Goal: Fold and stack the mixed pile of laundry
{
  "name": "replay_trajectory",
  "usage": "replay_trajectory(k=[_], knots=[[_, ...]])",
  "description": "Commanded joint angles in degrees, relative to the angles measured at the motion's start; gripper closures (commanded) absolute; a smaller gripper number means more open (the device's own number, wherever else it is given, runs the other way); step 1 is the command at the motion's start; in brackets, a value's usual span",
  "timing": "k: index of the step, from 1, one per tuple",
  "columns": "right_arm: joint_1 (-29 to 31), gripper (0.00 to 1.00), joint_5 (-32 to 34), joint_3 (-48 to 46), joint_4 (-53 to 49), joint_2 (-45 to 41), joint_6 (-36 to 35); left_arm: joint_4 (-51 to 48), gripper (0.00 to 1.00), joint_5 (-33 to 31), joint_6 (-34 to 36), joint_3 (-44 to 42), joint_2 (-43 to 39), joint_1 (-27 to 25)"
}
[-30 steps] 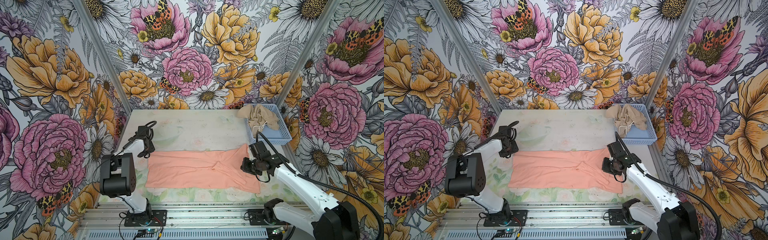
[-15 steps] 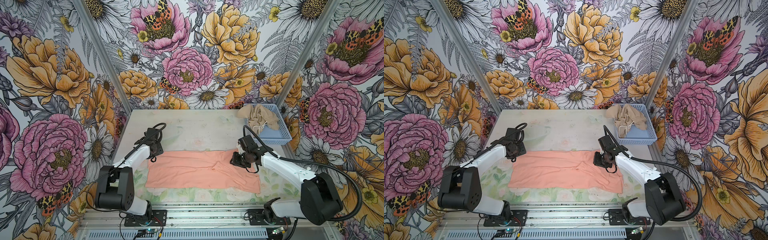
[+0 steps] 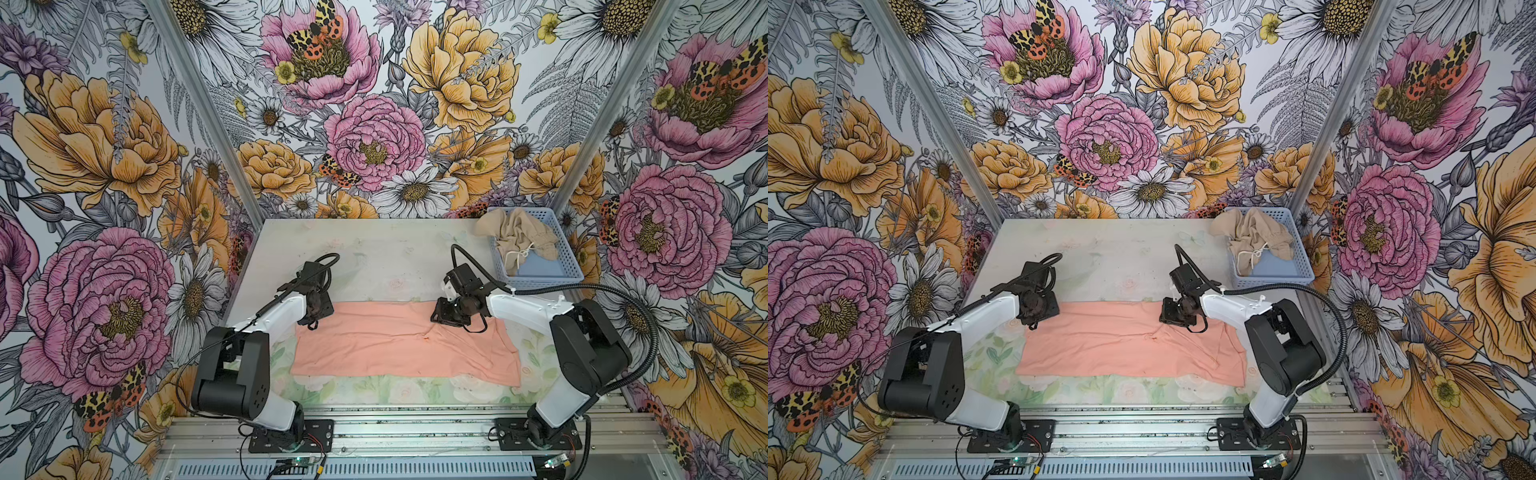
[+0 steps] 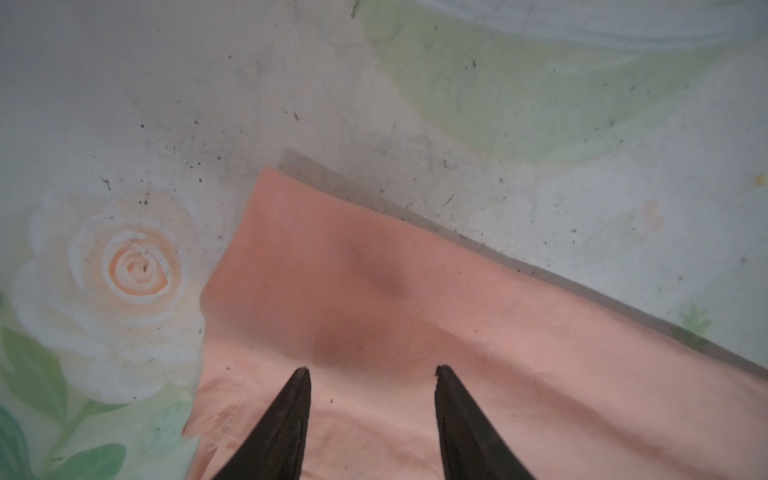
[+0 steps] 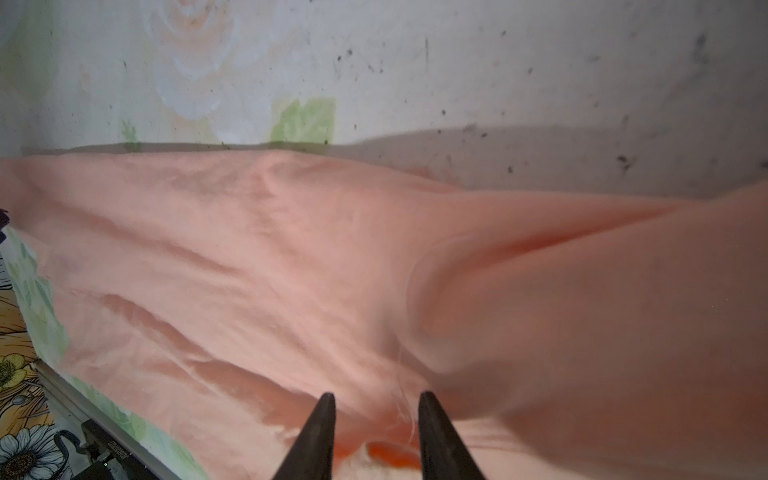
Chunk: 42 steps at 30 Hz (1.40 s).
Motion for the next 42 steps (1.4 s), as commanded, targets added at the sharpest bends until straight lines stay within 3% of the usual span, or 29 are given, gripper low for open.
replay_trajectory(k=[1, 12, 17, 28, 34, 42], knots=[[1.02, 0.64, -3.39, 0.92, 1.21, 0.63, 0.59, 1.18, 0.5, 0.95, -0.51, -1.06, -1.49, 0.13], [8.99, 0.64, -7.55, -6.61, -6.9, -11.37, 4.62, 1.1, 0.51, 1.45, 0.49, -2.22, -3.62, 2.1], [9.46, 0.64, -4.17, -4.65, -10.81, -14.77, 3.44, 1.1, 0.51, 1.81, 0.48, -1.85, -3.69, 2.06], [3.17, 0.63, 6.8, 1.63, -11.1, -5.5, -4.84, 1.23, 0.51, 1.91, -0.65, -1.15, -3.31, -0.39], [2.57, 0.63, 3.58, -1.31, -11.25, -3.6, -5.94, 1.23, 0.52, 1.66, -0.9, -2.19, -4.04, -0.49], [7.94, 0.63, -0.18, -8.01, -12.49, -9.62, -0.71, 1.23, 0.52, 1.57, -0.76, -2.61, -4.48, -0.54]])
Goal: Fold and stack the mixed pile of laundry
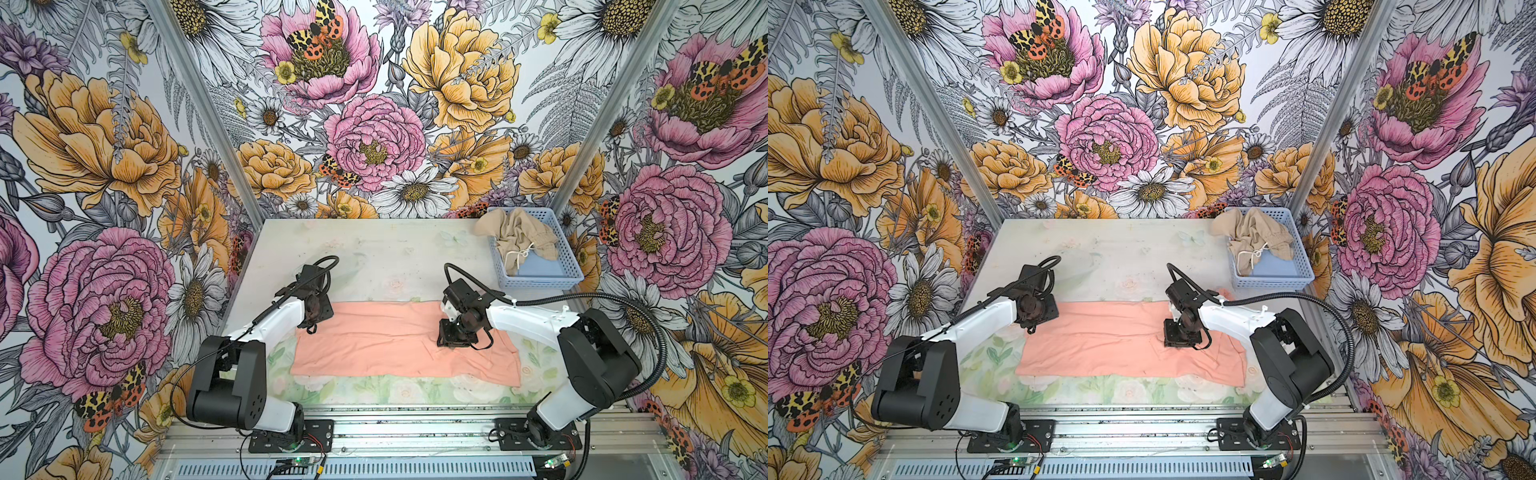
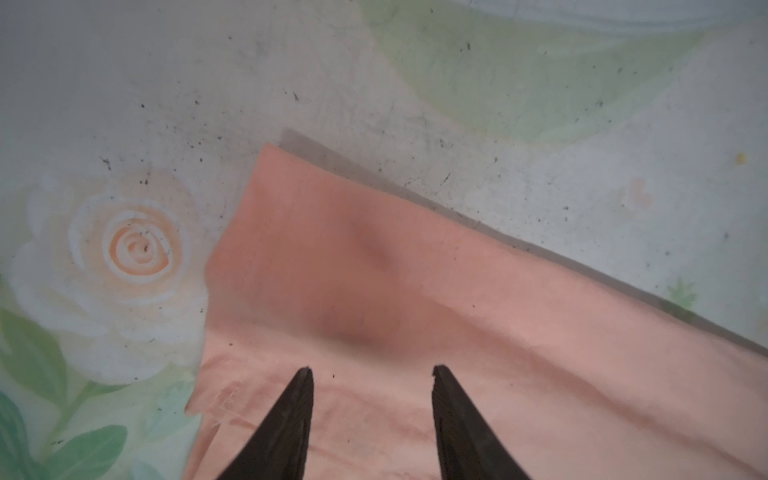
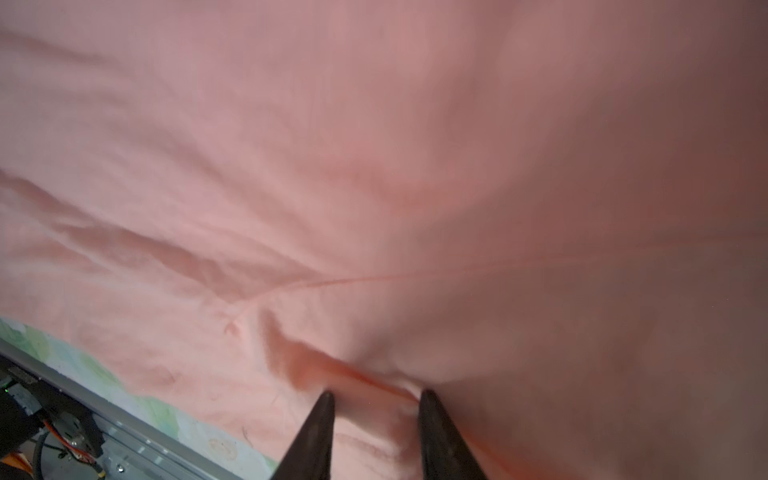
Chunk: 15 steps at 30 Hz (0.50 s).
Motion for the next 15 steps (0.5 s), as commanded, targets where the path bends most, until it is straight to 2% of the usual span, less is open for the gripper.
replay_trajectory(k=[1, 5, 9, 15], knots=[[2.14, 0.63, -1.89, -2.08, -1.08, -3.6, 2.92, 1.19, 0.52, 0.69, -0.7, -0.77, -1.1, -0.32], [3.02, 0.64, -0.75, -2.42, -1.84, -5.58, 4.18, 1.25, 0.52, 0.74, -0.7, -0.21, -0.2, -0.76], [1.65, 0.63, 1.7, 1.29, -5.02, -7.48, 3.12, 1.25, 0.52, 0.78, -0.42, 1.29, 2.24, -1.8], [-5.28, 0.63, 4.97, 4.74, -7.55, -8.22, 0.08, 1.13, 0.52, 0.04, -0.32, 3.06, 7.31, -2.11]])
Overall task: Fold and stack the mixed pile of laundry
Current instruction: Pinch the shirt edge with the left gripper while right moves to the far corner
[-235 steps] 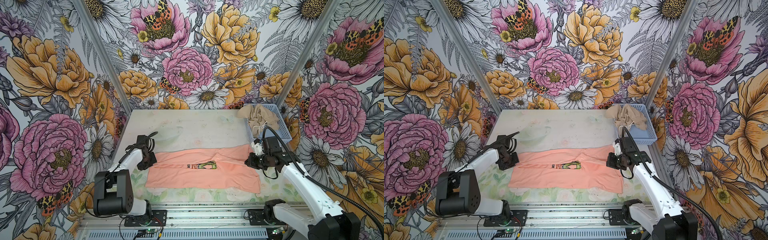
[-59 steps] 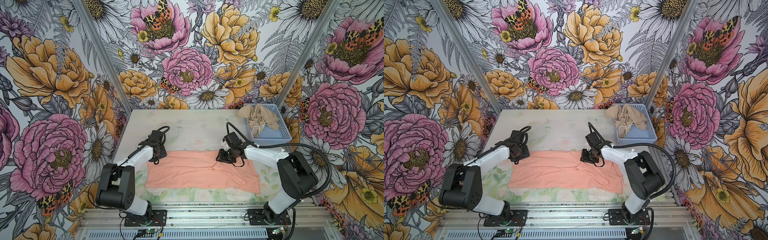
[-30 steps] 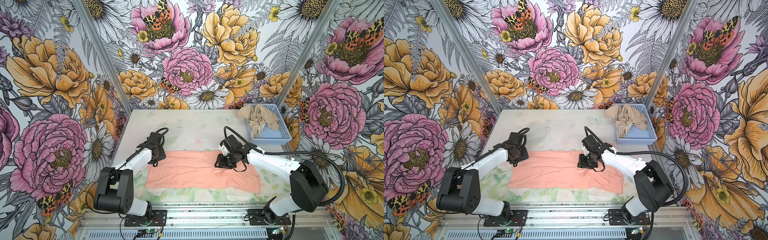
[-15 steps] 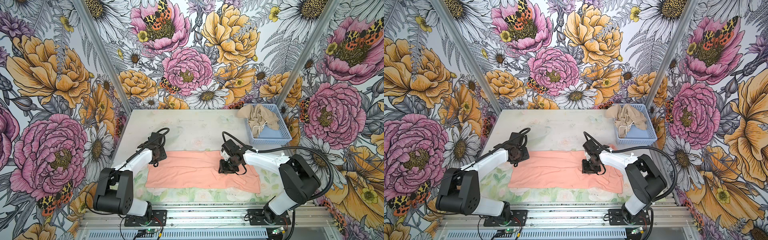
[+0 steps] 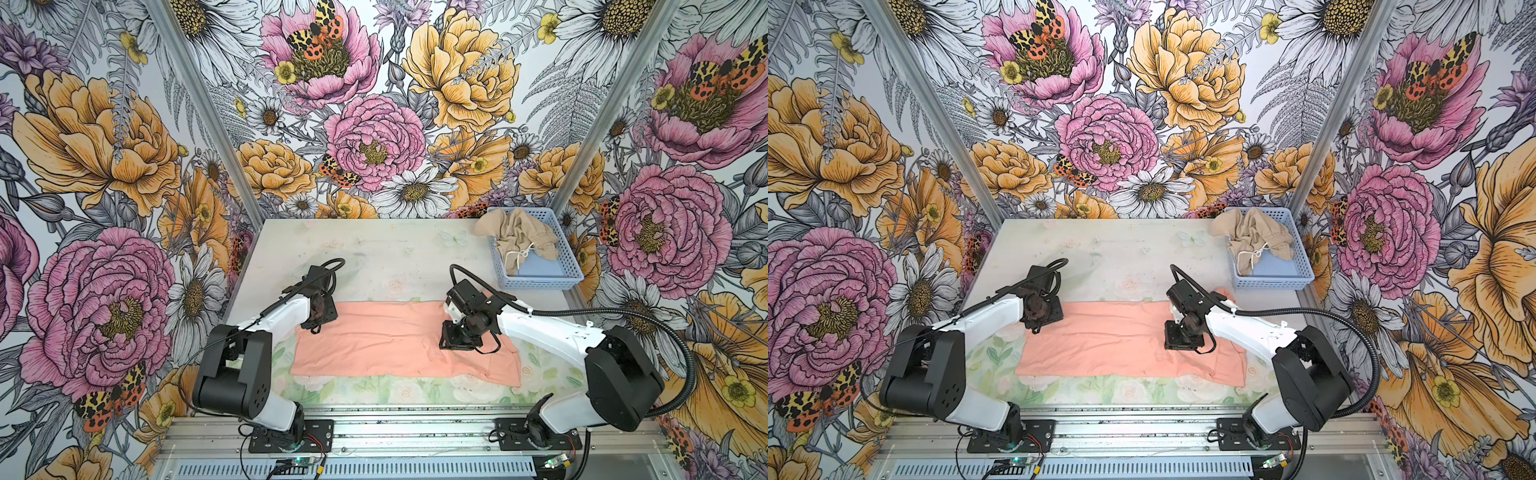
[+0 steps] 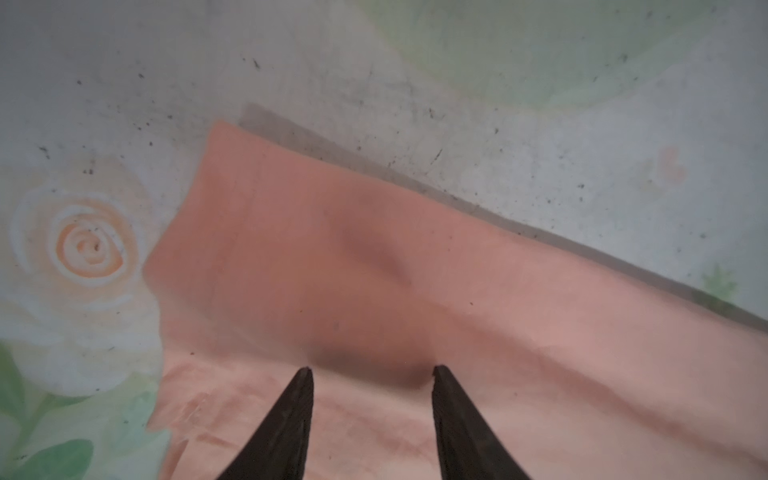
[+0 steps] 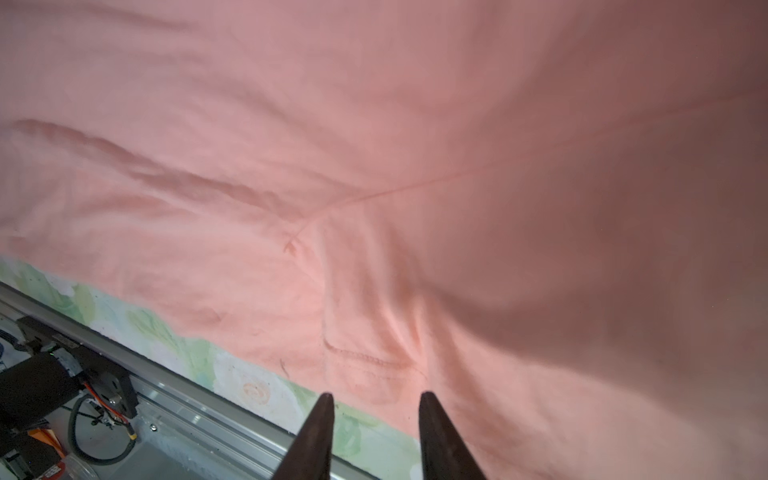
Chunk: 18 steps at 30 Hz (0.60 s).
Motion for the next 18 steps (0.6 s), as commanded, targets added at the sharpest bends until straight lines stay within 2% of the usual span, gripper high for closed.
replay_trajectory(k=[1, 8, 13, 18], knots=[[-5.06, 0.63, 4.5, 1.82, -1.87, -1.13, -2.19, 0.71, 0.52, -0.23, -0.48, 1.83, 2.64, -0.21], [-18.48, 0.61, 12.89, 6.5, 1.25, 3.9, -7.65, -1.47, 0.55, -0.83, -0.28, 4.19, 9.83, 2.24], [-23.45, 0.59, 13.51, 10.27, 4.38, 10.33, -9.6, -3.31, 0.59, -1.08, 0.52, 6.71, 12.3, 4.6], [-25.47, 0.57, 12.41, 12.61, 6.96, 14.74, -10.47, -5.37, 0.61, -0.42, 2.17, 8.44, 13.81, 8.36]])
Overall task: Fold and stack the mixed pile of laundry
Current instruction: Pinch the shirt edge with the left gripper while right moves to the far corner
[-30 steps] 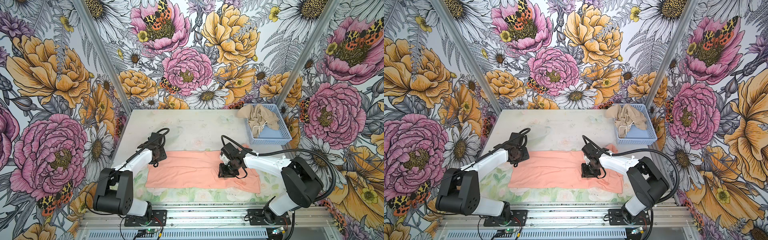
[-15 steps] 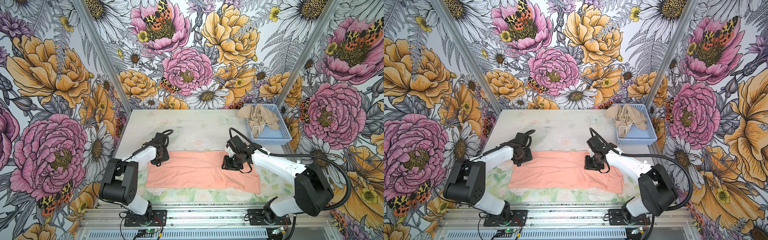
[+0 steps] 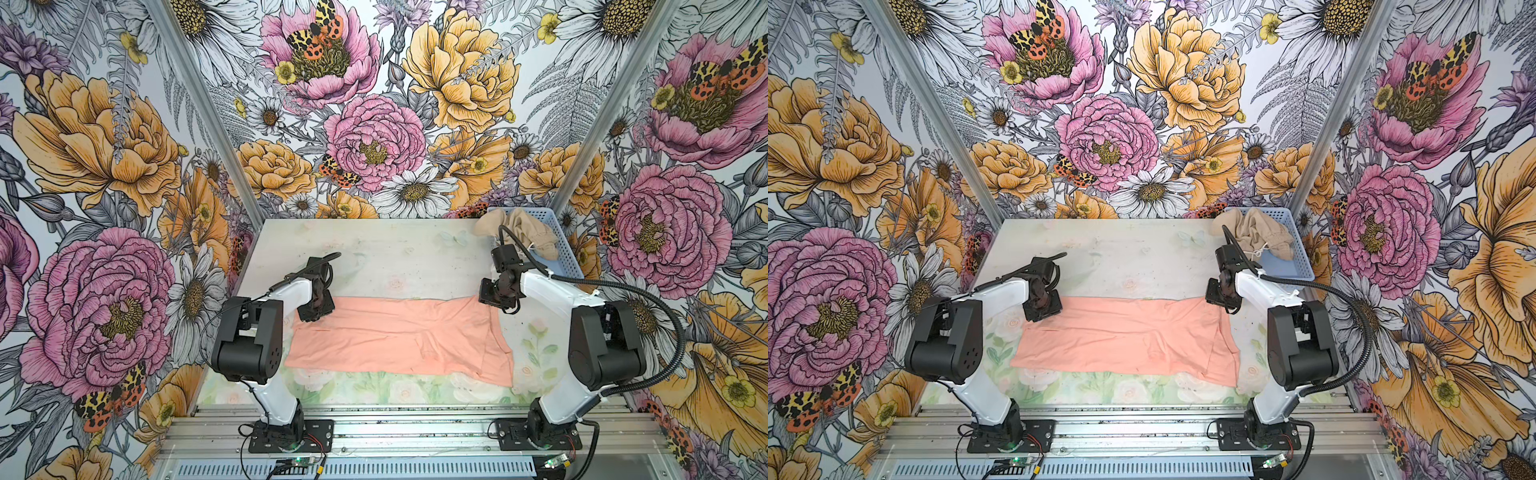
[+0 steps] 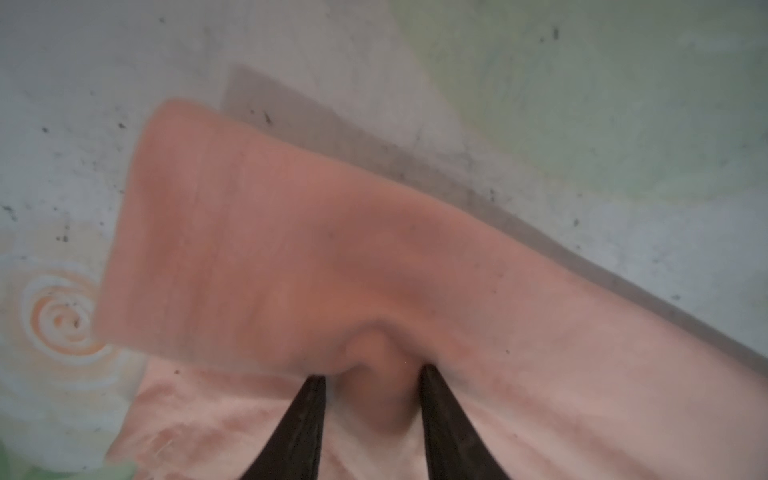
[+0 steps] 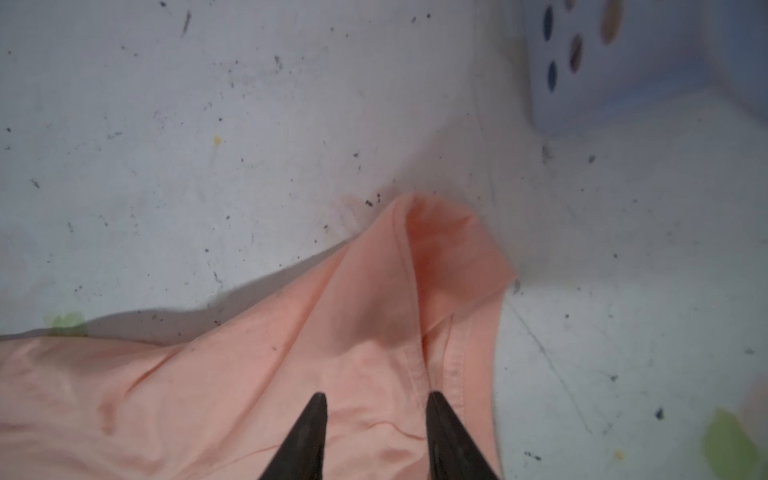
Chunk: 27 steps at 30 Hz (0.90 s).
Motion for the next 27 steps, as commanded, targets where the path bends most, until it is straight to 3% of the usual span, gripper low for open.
replay_trajectory(k=[1, 13, 20, 26, 27], knots=[[-0.43, 0.57, -0.57, 2.4, 3.41, 2.04, -1.68, -2.55, 0.61, -0.36, 1.71, -0.22, 2.8, 3.19], [-0.07, 0.61, -4.76, 3.6, 10.66, 5.44, 0.07, -3.37, 0.62, -0.24, 2.28, -0.01, 2.89, 4.79], [-0.19, 0.77, -3.06, 3.26, 11.37, 7.9, -0.09, -3.38, 0.62, 0.03, 2.14, -0.22, 2.8, 5.21], [-0.52, 1.0, -0.05, 3.33, 12.61, 7.66, -0.15, -3.38, 0.63, 0.43, 2.38, -1.0, 2.27, 6.43], [-0.74, 1.0, 0.12, 3.38, 12.59, 7.43, -0.15, -3.36, 0.63, 0.69, 2.46, -1.16, 2.11, 6.76]])
